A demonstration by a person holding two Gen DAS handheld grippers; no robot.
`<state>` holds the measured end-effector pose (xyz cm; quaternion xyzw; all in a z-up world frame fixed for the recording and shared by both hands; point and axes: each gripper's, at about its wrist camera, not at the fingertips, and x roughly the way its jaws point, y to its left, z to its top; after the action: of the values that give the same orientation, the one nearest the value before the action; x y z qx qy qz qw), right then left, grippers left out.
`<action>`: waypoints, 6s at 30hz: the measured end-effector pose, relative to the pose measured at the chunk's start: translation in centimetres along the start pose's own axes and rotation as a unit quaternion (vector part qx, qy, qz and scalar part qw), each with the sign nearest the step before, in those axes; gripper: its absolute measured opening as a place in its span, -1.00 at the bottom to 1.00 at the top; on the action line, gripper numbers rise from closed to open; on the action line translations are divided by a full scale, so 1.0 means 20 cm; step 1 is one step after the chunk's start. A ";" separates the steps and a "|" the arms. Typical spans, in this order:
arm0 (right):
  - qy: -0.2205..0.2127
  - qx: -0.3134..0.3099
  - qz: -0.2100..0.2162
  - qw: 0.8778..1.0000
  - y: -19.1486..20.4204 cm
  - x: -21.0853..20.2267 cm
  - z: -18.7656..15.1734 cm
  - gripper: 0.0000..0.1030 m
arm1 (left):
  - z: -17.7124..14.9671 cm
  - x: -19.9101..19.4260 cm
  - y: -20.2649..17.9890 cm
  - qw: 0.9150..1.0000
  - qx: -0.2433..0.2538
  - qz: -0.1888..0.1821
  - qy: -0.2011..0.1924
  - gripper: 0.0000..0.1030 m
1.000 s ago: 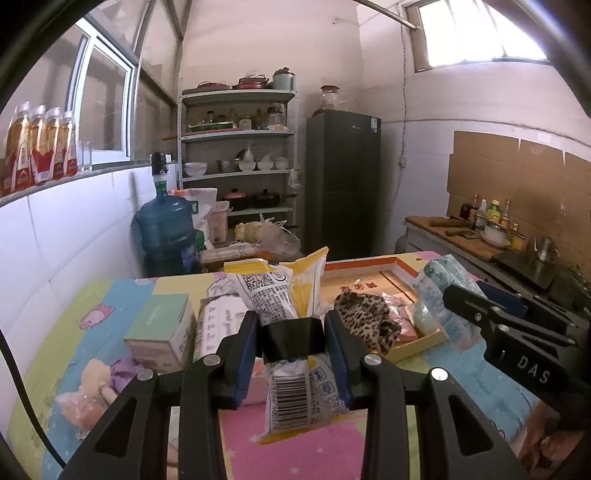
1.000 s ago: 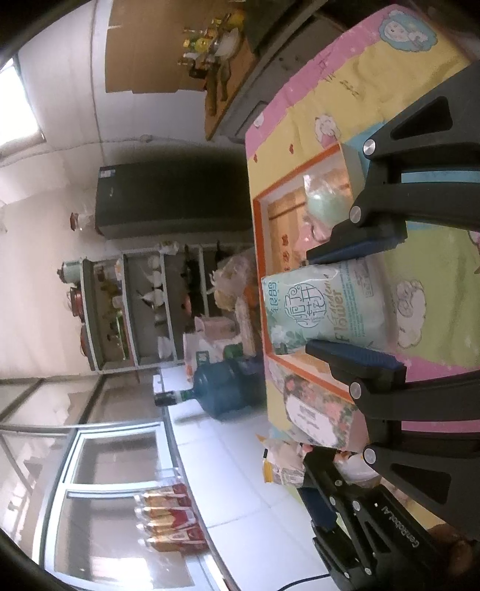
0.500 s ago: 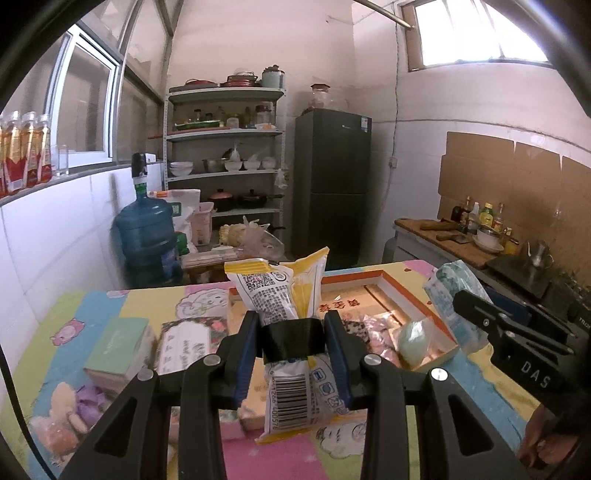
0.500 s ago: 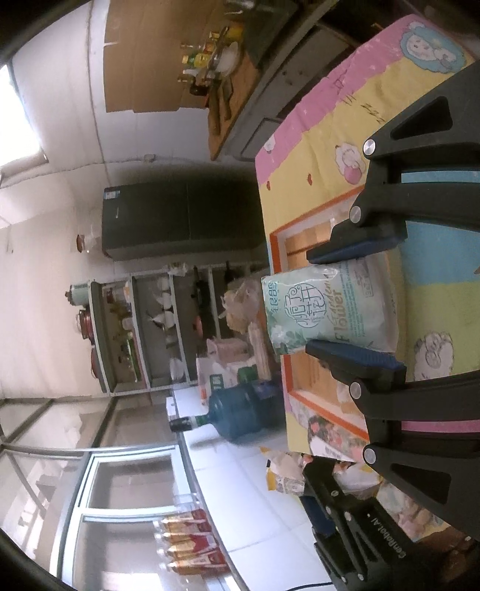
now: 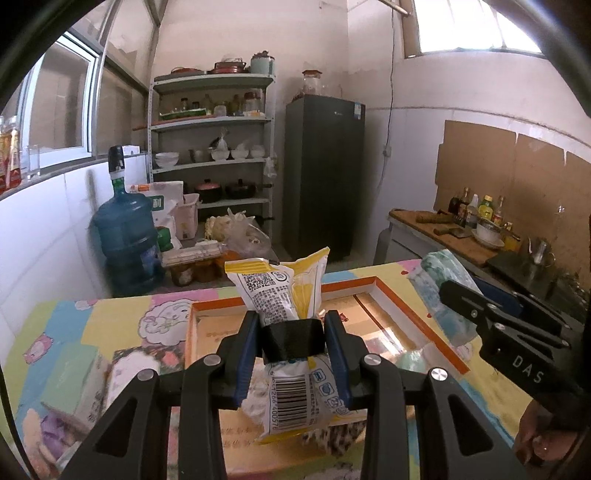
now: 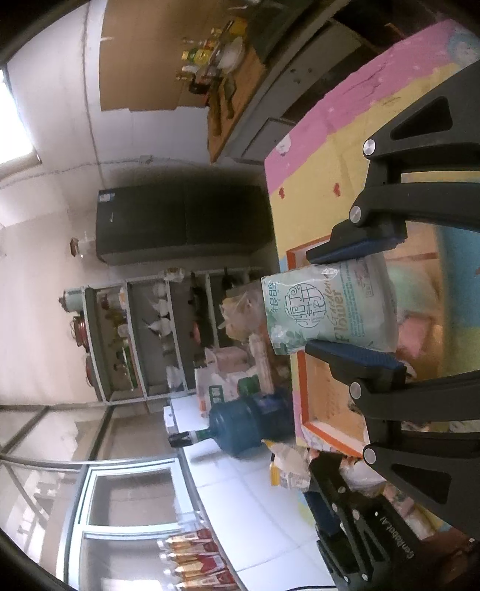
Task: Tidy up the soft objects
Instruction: 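Carry the snack bag and tissue packet in both grippers over the orange tray box, then open the left gripper over the box while the right gripper releases the tissue packet, then raise both open grippers and move them toward the plush bunnies on the bed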
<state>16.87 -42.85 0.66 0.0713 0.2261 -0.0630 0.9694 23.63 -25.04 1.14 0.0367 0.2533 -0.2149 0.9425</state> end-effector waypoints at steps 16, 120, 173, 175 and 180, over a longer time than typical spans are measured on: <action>0.059 -0.002 0.029 0.998 -0.11 0.43 0.13 -0.15 | 0.06 0.38 -0.04 0.998 -0.007 0.025 0.050 -0.30; 0.101 -0.014 -0.038 0.994 -0.03 0.35 0.01 0.28 | 0.05 0.22 -0.02 0.998 -0.030 0.005 0.050 0.62; 0.024 -0.041 -0.040 0.998 0.55 -0.37 -0.22 0.28 | -0.23 -0.61 0.34 0.999 -0.031 0.025 -0.022 0.62; 0.024 -0.043 -0.036 0.998 0.59 -0.38 -0.23 0.28 | -0.25 -0.62 0.35 0.999 -0.031 0.028 -0.021 0.62; 0.027 -0.045 -0.026 0.998 0.65 -0.40 -0.26 0.28 | -0.29 -0.67 0.41 0.999 -0.034 0.037 -0.021 0.62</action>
<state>9.60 -28.42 1.08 0.0233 0.2563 -0.0758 0.9634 14.07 -11.47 2.38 0.0094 0.2389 -0.1719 0.9557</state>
